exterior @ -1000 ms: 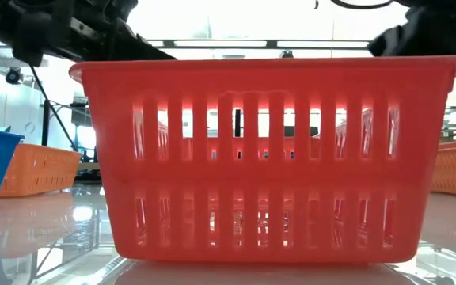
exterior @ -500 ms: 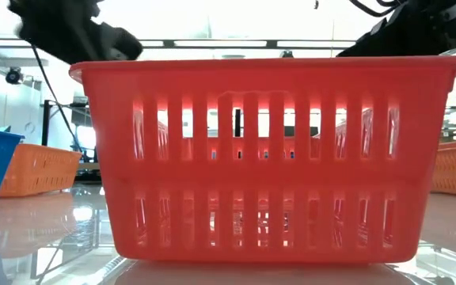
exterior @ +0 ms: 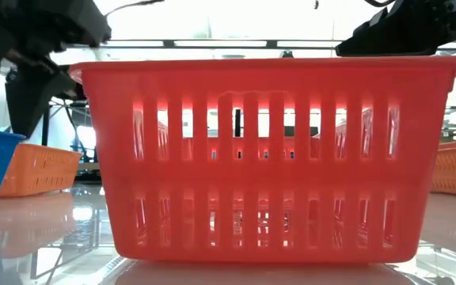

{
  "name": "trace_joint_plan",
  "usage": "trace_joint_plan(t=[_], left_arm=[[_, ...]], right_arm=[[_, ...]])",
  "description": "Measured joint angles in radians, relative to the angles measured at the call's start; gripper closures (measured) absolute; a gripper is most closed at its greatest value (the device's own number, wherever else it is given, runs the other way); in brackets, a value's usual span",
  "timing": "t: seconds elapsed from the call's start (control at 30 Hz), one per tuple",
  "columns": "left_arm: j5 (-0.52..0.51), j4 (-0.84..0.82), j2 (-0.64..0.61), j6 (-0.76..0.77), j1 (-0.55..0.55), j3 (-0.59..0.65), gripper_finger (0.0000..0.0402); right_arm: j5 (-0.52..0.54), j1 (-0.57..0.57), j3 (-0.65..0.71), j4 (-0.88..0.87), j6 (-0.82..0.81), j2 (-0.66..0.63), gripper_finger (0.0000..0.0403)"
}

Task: Stack baskets on shelf by color
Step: Stack the bottom blue bin on top of the top blue bins

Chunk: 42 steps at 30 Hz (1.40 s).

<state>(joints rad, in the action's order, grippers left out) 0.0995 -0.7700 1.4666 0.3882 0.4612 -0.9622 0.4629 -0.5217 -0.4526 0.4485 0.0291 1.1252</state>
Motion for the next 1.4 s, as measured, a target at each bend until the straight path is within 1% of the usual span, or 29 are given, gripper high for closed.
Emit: trace_joint_plan(t=[0.1, 0.2, 0.27, 0.37, 0.43, 0.5, 0.7, 0.87, 1.0, 1.17, 1.27, 1.4], left_arm=[[-0.003, -0.002, 0.033, 0.001, -0.001, 0.005, 0.0256], [0.001, -0.009, 0.063, -0.002, -0.001, 0.005, 0.0275], [0.007, -0.008, 0.079, -0.016, -0.001, 0.005, 0.0296], [0.008, -0.009, 0.085, -0.049, -0.001, 0.006, 0.0341], [0.006, -0.011, 0.074, -0.084, -0.001, 0.006, 0.0375], [-0.002, -0.013, 0.057, -0.131, -0.007, 0.005, 0.0394], [-0.003, -0.080, 0.014, -0.214, -0.077, -0.050, 0.0400], [-0.004, -0.131, -0.013, -0.296, -0.165, -0.170, 0.0400], [-0.026, -0.130, -0.015, -0.341, -0.270, -0.278, 0.0400], [-0.055, -0.114, 0.015, -0.446, -0.419, -0.378, 0.0400], [-0.054, -0.064, 0.056, -0.502, -0.509, -0.413, 0.0400], [-0.003, 0.009, 0.144, -0.559, -0.603, -0.464, 0.0401]], right_arm=[[0.000, 0.000, 0.000, -0.001, 0.001, 0.000, 0.0394], [0.000, 0.000, 0.000, -0.009, 0.001, 0.000, 0.0394], [0.000, 0.000, 0.000, -0.020, 0.001, 0.000, 0.0394], [0.000, 0.000, 0.000, -0.026, -0.001, 0.000, 0.0394], [0.000, 0.000, 0.000, -0.032, 0.001, 0.000, 0.0394], [0.001, 0.000, 0.000, -0.050, 0.007, -0.005, 0.0394], [0.010, -0.002, 0.000, -0.053, -0.016, -0.032, 0.0394], [0.010, -0.026, 0.000, -0.068, -0.017, -0.062, 0.0394], [0.010, -0.044, 0.000, -0.094, 0.006, -0.074, 0.0394], [0.010, -0.050, 0.000, -0.101, 0.025, -0.081, 0.0394], [0.010, -0.050, 0.000, -0.099, 0.040, -0.084, 0.0394], [0.010, -0.050, 0.000, -0.099, 0.047, -0.084, 0.0394]])
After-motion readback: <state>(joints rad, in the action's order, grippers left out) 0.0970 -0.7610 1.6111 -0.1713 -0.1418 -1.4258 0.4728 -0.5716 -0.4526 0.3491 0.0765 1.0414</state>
